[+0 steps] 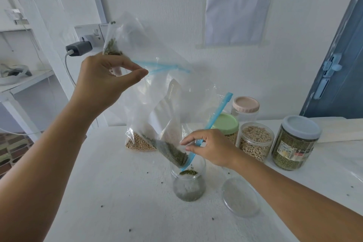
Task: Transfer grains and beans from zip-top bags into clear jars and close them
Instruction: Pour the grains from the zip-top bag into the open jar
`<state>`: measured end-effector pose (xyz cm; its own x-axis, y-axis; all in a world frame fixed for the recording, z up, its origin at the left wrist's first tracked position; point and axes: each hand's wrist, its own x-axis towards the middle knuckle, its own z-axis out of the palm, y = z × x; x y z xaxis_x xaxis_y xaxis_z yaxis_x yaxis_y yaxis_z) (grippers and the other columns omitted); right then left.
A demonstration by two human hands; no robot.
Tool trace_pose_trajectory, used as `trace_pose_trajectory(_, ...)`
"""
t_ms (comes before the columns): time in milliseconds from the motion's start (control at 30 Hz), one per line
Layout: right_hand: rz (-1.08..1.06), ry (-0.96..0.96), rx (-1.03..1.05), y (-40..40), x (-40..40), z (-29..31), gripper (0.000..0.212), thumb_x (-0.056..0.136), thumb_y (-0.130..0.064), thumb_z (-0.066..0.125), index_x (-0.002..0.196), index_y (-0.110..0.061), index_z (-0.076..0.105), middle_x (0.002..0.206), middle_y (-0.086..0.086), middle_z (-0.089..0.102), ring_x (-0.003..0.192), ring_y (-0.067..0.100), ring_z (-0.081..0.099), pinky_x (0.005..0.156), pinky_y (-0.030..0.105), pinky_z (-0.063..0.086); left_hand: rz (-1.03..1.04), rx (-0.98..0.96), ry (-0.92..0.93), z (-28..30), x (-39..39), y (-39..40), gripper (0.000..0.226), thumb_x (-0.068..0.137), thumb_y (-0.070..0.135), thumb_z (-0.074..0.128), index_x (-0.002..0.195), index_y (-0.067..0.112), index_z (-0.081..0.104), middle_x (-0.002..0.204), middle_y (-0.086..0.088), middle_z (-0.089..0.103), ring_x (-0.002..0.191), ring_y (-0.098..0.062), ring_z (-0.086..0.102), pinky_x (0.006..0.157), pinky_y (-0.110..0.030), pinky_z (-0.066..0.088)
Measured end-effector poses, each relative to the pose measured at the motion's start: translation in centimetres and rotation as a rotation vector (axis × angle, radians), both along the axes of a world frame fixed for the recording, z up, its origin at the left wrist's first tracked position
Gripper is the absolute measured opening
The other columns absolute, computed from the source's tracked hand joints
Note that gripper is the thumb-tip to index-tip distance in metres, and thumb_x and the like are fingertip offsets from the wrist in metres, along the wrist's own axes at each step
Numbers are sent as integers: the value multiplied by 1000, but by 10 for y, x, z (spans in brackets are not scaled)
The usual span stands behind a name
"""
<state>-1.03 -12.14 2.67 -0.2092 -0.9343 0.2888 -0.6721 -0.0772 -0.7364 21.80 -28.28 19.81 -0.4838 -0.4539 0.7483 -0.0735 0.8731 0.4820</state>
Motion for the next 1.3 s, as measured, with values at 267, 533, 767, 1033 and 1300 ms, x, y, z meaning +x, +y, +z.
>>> trace_pose_trajectory(267, 5, 14, -41, -1, -1, 8, 18, 92, -17, 78, 109, -24, 80, 105, -16, 77, 102, -4, 68, 94, 8, 47, 2, -45, 13, 11, -3, 0, 10, 85, 44, 85, 84, 42, 76, 75, -9, 66, 71, -33, 58, 67, -26, 46)
trace_pose_trajectory(533, 13, 10, -47, -3, 1, 10, 19, 93, -18, 78, 111, -23, 80, 107, -16, 77, 103, -4, 68, 96, 9, 48, -2, -81, 9, 15, -4, -3, 10, 85, 44, 85, 85, 42, 75, 71, 11, 66, 67, -25, 55, 65, -24, 44)
trace_pose_trajectory(767, 7, 12, -68, -4, 0, 12, 18, 93, -18, 78, 110, -24, 80, 107, -16, 77, 104, -3, 69, 96, 12, 50, 22, -98, -1, 19, -5, -2, 9, 86, 43, 84, 87, 40, 76, 73, 22, 66, 72, -26, 57, 72, -30, 50)
trace_pose_trajectory(1033, -2, 23, -99, -5, 0, 12, 16, 91, -13, 80, 105, -20, 82, 97, -14, 78, 95, 3, 72, 92, 22, 57, 24, -103, -24, 21, -8, 0, 9, 87, 40, 84, 86, 38, 76, 70, 29, 64, 70, -20, 54, 69, -23, 46)
trace_pose_trajectory(1300, -24, 4, -182, -6, 1, 13, 15, 90, -14, 80, 105, -18, 81, 98, -12, 78, 96, 4, 72, 92, 20, 56, 7, -104, 29, 29, -8, 3, 12, 86, 43, 85, 88, 33, 79, 79, 2, 72, 76, -30, 57, 74, -38, 51)
